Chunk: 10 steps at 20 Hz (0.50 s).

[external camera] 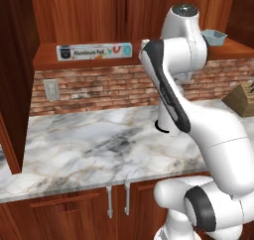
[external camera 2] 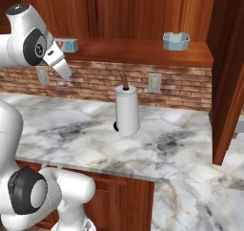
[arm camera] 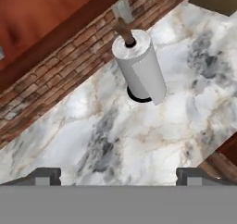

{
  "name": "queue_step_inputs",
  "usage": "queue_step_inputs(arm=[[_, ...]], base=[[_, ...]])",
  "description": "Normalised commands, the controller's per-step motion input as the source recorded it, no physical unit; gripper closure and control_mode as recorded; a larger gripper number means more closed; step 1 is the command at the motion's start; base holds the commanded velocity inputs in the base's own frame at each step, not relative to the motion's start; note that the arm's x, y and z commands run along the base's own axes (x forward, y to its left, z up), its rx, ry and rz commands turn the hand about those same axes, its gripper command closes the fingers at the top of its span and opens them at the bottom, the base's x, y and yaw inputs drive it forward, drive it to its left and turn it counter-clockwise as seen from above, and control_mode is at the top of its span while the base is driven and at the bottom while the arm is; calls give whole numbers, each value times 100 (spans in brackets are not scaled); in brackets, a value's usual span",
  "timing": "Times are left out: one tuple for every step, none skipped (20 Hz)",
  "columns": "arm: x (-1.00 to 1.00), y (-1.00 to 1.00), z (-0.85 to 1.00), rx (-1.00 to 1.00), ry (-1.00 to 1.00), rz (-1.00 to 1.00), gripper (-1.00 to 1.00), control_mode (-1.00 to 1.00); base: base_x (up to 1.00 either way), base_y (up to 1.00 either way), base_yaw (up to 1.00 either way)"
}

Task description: Retrieve the tupperware and aluminum foil from the cabinet and place them on the dining counter near the plate with lime and mushroom to prepare for storing leftovers.

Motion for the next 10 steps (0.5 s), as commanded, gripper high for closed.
queue_step_inputs(arm=[[0, 6, 26, 59, 0, -36, -100, -100], [0, 4, 20, 62, 0, -32, -100, -100], [0, 6, 9, 63, 0, -28, -100, -100], [0, 9, 0, 63, 0, -26, -100, -100], [0, 6, 0, 64, -5, -22, -100, -100], [0, 0, -11, 66, -14, -17, -100, -100], [0, 0, -16, 68, -18, -13, -100, -100], [0, 0, -22, 69, -23, -9, -100, -100], [1, 0, -21, 68, -26, -5, -100, -100], [5, 0, -17, 66, -27, -3, -100, -100]], base=[[0, 0, 0], [0, 0, 0], [0, 0, 0], [0, 0, 0], [0, 0, 0], [0, 0, 0], [0, 0, 0], [0, 0, 0], [0, 0, 0], [0, 0, 0]])
